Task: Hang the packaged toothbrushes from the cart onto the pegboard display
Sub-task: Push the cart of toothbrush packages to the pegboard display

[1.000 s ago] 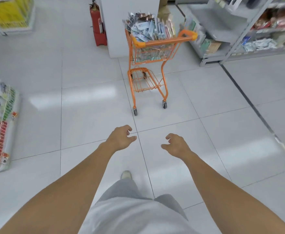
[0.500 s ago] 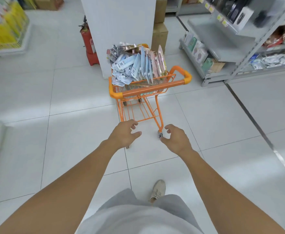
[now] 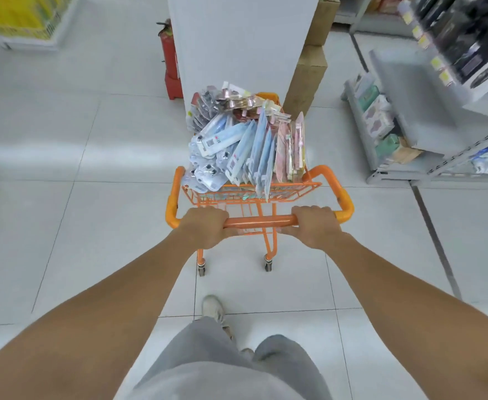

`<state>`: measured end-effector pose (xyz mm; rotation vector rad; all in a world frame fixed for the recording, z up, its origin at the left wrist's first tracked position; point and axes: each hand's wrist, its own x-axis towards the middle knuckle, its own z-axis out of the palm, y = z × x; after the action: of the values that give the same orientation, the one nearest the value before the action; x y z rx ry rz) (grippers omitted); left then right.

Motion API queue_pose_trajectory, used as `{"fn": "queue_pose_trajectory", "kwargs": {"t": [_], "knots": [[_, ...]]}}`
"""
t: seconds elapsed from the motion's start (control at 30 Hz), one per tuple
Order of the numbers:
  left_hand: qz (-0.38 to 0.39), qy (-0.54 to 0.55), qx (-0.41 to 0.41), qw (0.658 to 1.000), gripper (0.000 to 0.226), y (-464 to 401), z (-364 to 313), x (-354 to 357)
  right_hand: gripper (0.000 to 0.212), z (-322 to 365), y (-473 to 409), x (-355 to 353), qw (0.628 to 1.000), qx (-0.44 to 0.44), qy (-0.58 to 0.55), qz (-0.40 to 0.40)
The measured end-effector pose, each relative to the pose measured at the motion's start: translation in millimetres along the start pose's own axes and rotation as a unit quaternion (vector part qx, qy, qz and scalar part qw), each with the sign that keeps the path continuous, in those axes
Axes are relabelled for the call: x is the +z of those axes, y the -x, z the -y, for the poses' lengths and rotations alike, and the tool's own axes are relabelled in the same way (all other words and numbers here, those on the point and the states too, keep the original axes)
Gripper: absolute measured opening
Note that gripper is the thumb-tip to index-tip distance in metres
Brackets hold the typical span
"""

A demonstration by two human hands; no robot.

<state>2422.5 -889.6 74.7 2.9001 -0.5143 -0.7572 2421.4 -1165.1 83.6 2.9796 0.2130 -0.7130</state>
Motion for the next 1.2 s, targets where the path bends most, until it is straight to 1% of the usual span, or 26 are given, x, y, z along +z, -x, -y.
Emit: {"fn": "queue_pose_trajectory", "kwargs": {"t": [0.1, 0.27, 0.4, 0.57, 0.7, 0.83, 1.03, 1.2], "knots": [[-0.01, -0.027, -0.004, 1.0, 0.059, 1, 4, 3, 0.052, -2, -5, 6, 0.997, -0.07, 0.023, -0.034], [-0.01, -0.006, -0.041, 0.999, 0.054, 8, 2, 2, 0.059, -7, -17, -2, 0.989, -0.14, 0.053, -0.015], [-0.023, 0.018, -0.094, 0.995, 0.049, 22, -12, 9, 0.071, -12, -28, 1, 0.975, -0.208, 0.071, -0.028], [-0.038, 0.065, -0.17, 0.983, 0.052, 47, -41, 30, 0.066, -20, -25, 7, 0.954, -0.275, 0.104, -0.049], [-0.042, 0.104, -0.223, 0.968, 0.051, 78, -72, 51, 0.062, -22, -14, 9, 0.937, -0.321, 0.136, -0.037], [-0.045, 0.127, -0.273, 0.952, 0.049, 119, -95, 76, 0.06, -10, 3, 18, 0.912, -0.376, 0.158, -0.049], [-0.053, 0.184, -0.346, 0.918, 0.045, 194, -118, 114, 0.064, 33, 41, 39, 0.874, -0.438, 0.2, -0.057], [-0.061, 0.232, -0.402, 0.883, 0.047, 260, -130, 147, 0.056, 79, 82, 52, 0.845, -0.49, 0.211, -0.033]]}}
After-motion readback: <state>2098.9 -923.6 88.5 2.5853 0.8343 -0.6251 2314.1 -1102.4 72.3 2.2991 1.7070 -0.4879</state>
